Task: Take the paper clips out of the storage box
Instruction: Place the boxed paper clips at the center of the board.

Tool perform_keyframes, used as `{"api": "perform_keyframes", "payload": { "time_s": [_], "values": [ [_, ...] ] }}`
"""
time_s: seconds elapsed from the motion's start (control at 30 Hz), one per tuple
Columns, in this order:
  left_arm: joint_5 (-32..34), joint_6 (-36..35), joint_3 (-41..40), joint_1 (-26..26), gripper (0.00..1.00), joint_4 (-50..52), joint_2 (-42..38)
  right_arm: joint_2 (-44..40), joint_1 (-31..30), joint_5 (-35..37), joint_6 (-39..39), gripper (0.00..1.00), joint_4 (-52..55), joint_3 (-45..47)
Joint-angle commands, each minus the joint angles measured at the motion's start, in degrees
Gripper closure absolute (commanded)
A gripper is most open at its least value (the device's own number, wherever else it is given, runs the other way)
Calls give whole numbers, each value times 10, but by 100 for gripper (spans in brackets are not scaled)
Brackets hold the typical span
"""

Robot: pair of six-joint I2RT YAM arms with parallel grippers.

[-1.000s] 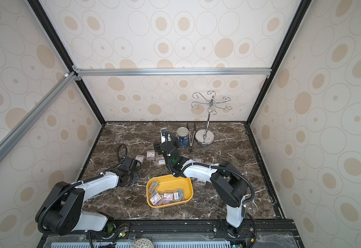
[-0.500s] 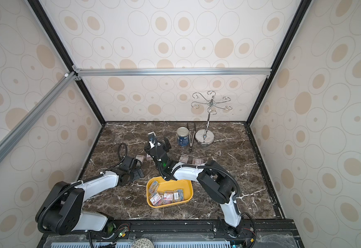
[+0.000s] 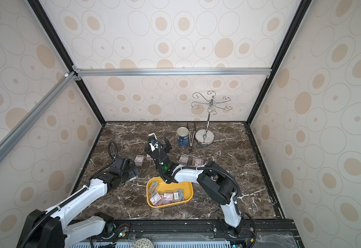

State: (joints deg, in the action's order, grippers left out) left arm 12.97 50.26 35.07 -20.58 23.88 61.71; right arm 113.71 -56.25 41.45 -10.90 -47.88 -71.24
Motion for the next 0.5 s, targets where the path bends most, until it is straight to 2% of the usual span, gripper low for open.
{"api": "perform_keyframes", "payload": {
  "time_s": [0.0, 0.17, 0.33, 0.47],
  "values": [
    [32, -6, 20, 5, 1, 44, -36, 0, -4, 15, -18, 8, -17, -15],
    [61, -6, 15, 5, 1, 66, -78, -61, -5, 30, 29, 8, 22, 26],
    [96, -10, -6, 6, 0, 55, -114, -190, -7, -5, 163, 9, 150, 109],
    [131, -9, -29, 5, 0, 35, -133, -268, -7, -4, 243, 11, 234, 164]
  ]
}}
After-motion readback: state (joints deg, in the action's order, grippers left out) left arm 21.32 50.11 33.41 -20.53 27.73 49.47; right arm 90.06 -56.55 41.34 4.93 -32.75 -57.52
